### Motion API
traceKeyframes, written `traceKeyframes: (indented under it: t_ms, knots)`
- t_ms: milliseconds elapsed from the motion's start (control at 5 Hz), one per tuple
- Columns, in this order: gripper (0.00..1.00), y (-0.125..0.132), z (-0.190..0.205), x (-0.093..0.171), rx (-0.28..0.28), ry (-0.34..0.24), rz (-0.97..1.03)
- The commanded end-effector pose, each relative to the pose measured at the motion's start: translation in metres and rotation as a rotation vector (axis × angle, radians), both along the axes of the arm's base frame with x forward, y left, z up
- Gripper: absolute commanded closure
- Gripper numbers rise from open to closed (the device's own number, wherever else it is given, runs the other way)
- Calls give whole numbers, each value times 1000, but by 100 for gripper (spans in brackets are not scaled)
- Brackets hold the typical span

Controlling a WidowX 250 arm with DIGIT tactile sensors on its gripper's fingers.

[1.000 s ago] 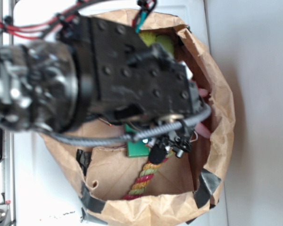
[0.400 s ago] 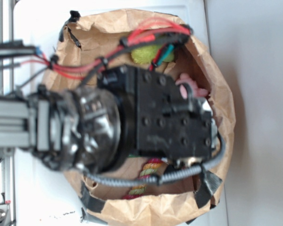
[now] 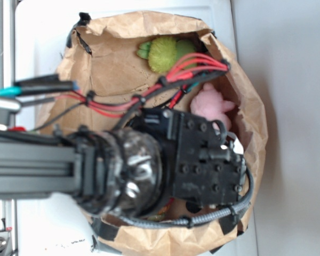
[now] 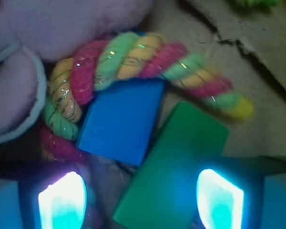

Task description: Grab the green block.

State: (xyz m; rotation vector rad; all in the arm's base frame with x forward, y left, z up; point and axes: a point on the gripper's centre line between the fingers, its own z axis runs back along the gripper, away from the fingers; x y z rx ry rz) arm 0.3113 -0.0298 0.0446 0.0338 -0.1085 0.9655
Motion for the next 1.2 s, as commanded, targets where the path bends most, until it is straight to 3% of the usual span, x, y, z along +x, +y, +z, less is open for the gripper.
traceKeyframes:
  t_ms: [0, 200, 400, 600, 800, 1000]
  knots:
    - [0, -10, -3, 16, 30, -13, -76]
    - [0, 1, -1, 39, 45, -35, -104]
    - [100, 10, 6, 48, 71, -61, -101]
    - [100, 22, 13, 52, 56, -80, -108]
    - [1, 27, 21, 42, 24, -94, -131]
    - [0, 27, 21, 42, 24, -94, -131]
